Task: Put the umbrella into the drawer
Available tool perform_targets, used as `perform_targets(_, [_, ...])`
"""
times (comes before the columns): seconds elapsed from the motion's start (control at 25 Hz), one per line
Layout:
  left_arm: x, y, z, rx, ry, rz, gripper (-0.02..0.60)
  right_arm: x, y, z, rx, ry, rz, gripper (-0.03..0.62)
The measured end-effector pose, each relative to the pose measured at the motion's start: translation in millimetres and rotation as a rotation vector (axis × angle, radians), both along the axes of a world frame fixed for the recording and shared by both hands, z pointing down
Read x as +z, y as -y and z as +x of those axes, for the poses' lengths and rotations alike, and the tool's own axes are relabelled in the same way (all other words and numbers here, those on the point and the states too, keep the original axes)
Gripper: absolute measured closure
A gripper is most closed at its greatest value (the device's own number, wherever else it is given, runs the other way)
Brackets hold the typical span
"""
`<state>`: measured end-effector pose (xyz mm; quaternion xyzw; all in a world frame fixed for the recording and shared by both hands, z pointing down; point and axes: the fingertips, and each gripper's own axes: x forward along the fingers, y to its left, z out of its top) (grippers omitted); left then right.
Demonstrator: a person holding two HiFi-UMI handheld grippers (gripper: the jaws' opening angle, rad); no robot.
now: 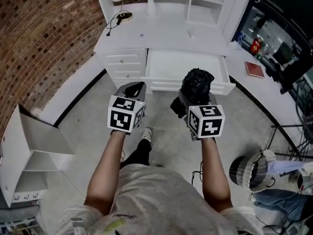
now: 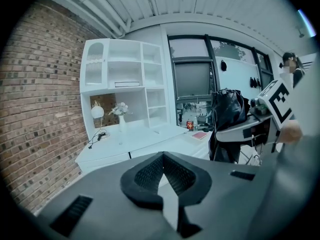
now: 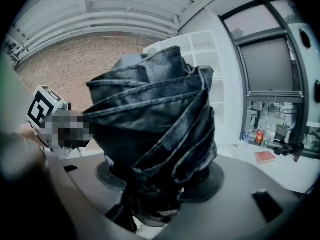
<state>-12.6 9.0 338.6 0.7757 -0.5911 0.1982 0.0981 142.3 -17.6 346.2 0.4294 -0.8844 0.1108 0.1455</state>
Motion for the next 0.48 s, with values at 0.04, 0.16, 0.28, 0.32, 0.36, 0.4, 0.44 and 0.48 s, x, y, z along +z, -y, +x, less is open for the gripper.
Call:
perform_targets(0.04, [1, 5, 0, 0.005, -0.002, -0.001, 0.584, 1, 4, 0, 0.005, -0.002, -0.001, 0.339])
perform_targets(0.16, [6, 20, -1, 0.025, -0.007, -0.005, 0.584, 4, 17, 1, 0.024, -0.009, -0.001, 0.338])
perform_targets(0.28, [9, 38, -6, 0.039, -0.016, -0.007, 0.584, 4, 32, -2, 0.04, -0.011, -0.002, 0.338])
perform_targets(0.32, [10, 44, -7, 0.044, -0.02, -0.01, 0.584, 4, 37, -3, 0.045, -0.013, -0.004, 0.338])
perform_targets(0.36, [12, 50, -9, 0.049, -0.023, -0.013, 0.584, 5, 42, -5, 0.049, -0.017, -0.006, 0.338])
perform_targets(0.4, [14, 56, -10, 0.054, -0.026, -0.018, 0.584, 6, 47, -6, 0.054, -0.022, -0.007, 0.338])
perform_targets(0.44, [16, 61, -11, 0.06, -0.029, -0.021, 0.584, 7, 52, -6, 0.058, -0.027, -0.008, 0.338])
perform_targets(0.48, [17, 67, -11, 0.065, -0.031, -0.024, 0.584, 8, 57, -7, 0.062, -0.031, -0.009, 0.338])
